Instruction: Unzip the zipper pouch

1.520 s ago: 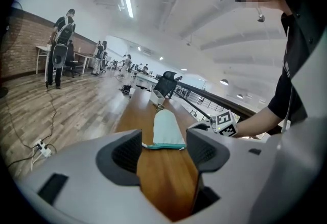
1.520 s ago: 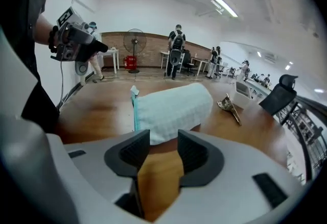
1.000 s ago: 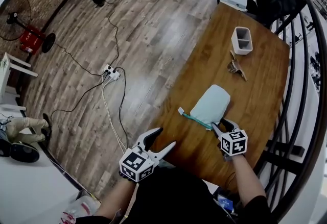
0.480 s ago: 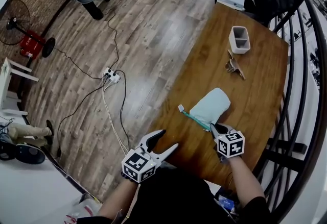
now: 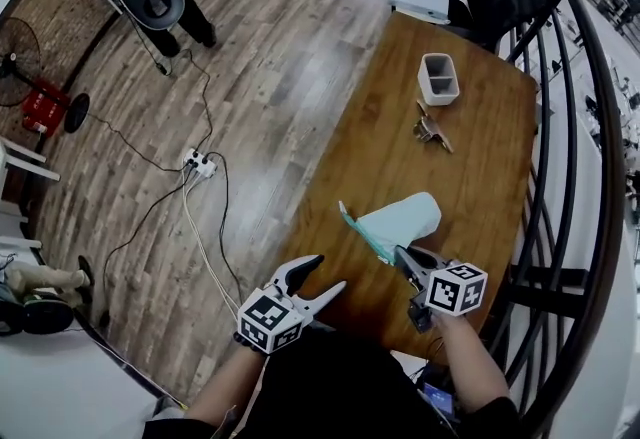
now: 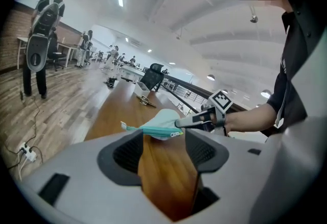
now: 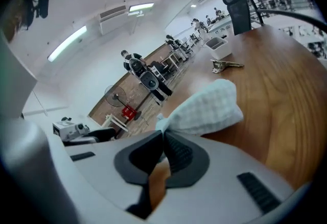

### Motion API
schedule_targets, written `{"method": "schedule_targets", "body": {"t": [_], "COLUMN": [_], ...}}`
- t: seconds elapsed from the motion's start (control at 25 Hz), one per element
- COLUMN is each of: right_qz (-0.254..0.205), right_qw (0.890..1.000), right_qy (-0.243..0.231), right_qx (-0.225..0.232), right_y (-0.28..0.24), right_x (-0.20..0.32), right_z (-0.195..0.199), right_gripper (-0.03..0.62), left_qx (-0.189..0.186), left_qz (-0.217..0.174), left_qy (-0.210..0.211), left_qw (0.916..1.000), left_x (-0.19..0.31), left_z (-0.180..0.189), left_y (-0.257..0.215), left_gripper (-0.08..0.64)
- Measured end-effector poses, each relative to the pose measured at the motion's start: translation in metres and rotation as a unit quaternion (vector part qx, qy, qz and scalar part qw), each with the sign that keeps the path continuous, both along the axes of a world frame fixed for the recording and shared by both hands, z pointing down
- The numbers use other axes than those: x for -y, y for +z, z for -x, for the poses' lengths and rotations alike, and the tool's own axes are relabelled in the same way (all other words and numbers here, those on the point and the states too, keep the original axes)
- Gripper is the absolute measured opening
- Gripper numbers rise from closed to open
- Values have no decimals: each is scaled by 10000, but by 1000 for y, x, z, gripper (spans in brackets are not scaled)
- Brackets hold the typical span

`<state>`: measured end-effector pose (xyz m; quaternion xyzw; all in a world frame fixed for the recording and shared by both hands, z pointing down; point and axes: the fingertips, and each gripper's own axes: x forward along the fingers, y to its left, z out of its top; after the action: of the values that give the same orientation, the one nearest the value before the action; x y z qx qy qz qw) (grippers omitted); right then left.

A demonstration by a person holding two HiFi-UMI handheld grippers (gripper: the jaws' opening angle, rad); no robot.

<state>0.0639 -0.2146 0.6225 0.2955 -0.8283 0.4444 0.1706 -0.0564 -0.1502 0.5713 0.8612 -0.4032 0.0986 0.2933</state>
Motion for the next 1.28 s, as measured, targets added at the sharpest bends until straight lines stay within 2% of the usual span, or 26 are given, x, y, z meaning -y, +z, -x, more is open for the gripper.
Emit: {"method": "schedule_targets", "body": {"t": [0.2, 0.32, 0.44, 0.64, 0.72, 0.88, 0.96, 1.04, 1.12, 1.16, 1.28], "right_qz": [40, 70, 42, 113, 117, 79, 62, 42, 56, 69, 31], "right_qw": [9990, 9984, 9979, 9953, 9940, 9927, 9924, 9921, 9912, 9906, 9906], "right_qy": [175, 167, 123, 106, 9, -64, -75, -23, 91, 148, 227], "right_qx": [411, 542, 632, 953, 1087, 1206, 1226, 1252, 1319, 1361, 1349], "right_y": [-32, -49, -65, -90, -100, -112, -115, -118, -119, -120, -120], "right_x": [-8, -14, -18, -32, -38, -44, -46, -47, -48, -49, -51], "right_z": [-9, -17, -28, -34, -37, -44, -46, -48, -49, -49, -52], "right_gripper": [3, 3, 3, 3, 3, 3, 3, 3, 3, 3, 3], "left_qx": [342, 788, 1232, 1681, 2011, 2630, 2777, 2825, 2845, 2852, 2805], "left_qz": [-313, -773, -1220, -1634, -1911, -2497, -2684, -2822, -2942, -2986, -3019], "left_qy": [557, 1145, 1860, 2931, 3208, 3641, 3813, 3937, 3974, 3966, 3937], "left_qw": [9974, 9873, 9671, 9269, 9056, 8579, 8399, 8280, 8213, 8199, 8216], "left_x": [9, 21, 36, 33, 34, 35, 34, 31, 27, 25, 23], "left_z": [-21, -36, -54, -73, -81, -102, -111, -118, -120, -121, -122], "left_y": [1, -8, -16, -16, -18, -22, -24, -27, -30, -31, -35], "left_gripper": [267, 267, 267, 268, 268, 268, 268, 256, 195, 153, 100]}}
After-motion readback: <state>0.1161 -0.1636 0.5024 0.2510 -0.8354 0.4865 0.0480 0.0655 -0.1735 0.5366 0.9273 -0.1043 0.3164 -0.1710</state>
